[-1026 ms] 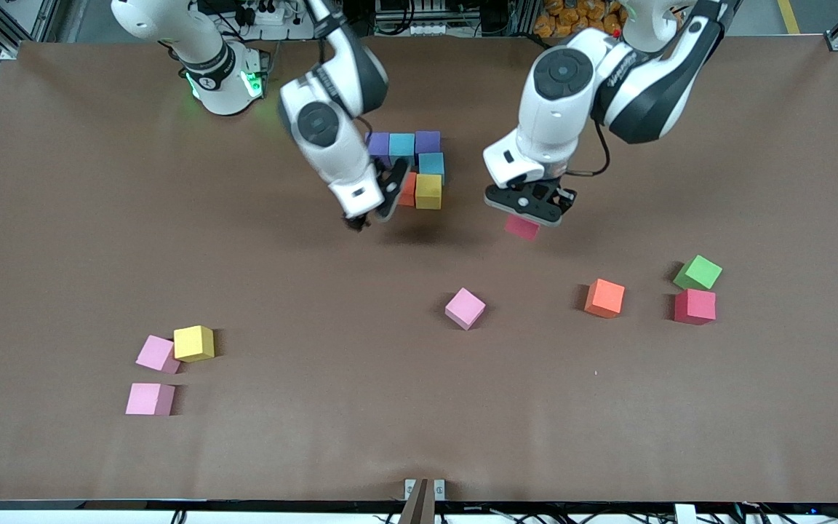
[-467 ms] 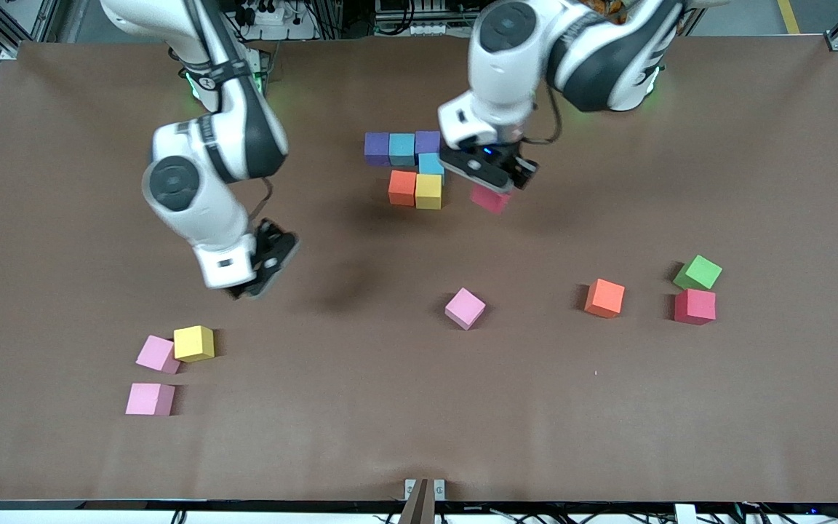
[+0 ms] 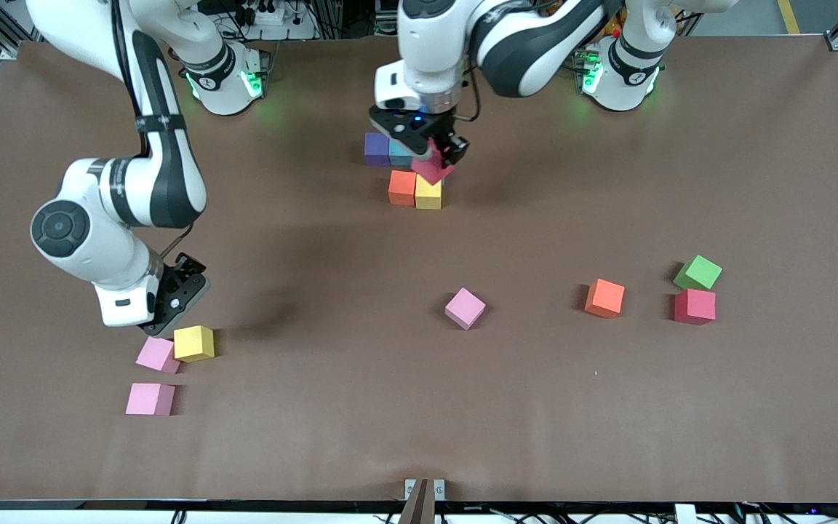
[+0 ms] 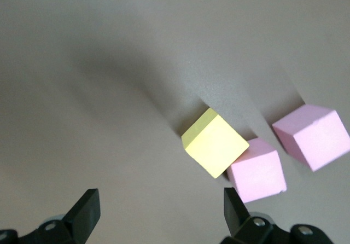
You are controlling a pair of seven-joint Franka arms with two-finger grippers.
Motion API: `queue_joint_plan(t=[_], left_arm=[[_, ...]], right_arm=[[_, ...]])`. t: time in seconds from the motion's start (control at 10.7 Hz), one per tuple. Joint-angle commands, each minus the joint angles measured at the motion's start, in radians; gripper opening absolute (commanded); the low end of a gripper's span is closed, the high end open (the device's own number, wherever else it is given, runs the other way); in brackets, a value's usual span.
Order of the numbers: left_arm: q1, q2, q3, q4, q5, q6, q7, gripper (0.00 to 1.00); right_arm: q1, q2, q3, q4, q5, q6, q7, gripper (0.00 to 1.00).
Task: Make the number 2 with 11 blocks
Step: 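Carry the pink cube with the left gripper while the right gripper reaches yellow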
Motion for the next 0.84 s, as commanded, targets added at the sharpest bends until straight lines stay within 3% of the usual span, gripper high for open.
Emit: queue_joint_plan(t=[0.0, 0.09, 0.28, 0.47, 0.75], left_arm=[[-0.258, 0.155, 0.187, 0.182, 0.045, -0.025, 0.003, 0.10], [-0.378, 0.203, 0.295, 0.237, 0.026, -0.028, 0.004, 0.10], [-0.527, 0.252, 0.414, 0.276, 0.015, -0.030, 0.015, 0.10], [-0.607, 0.291, 0.476, 0.302, 0.013, -0.028, 0.119, 0.10], [-0.651, 0.337, 0.519, 0.339, -0.036, -0.015, 0.252, 0.09]], right_arm=[[-0.051, 0.111, 0.013, 0.104, 0.075, -0.008, -0.279, 1.00], [-0.079, 0.164, 0.013, 0.151, 0.092, -0.010, -0.413, 1.00], [-0.113, 0.267, 0.014, 0.234, 0.173, -0.010, -0.683, 1.00], [-0.220, 0.344, 0.095, 0.354, 0.238, -0.014, -0.870, 1.00], [-0.315, 0.374, 0.174, 0.382, 0.246, -0.013, -0.933, 1.00]])
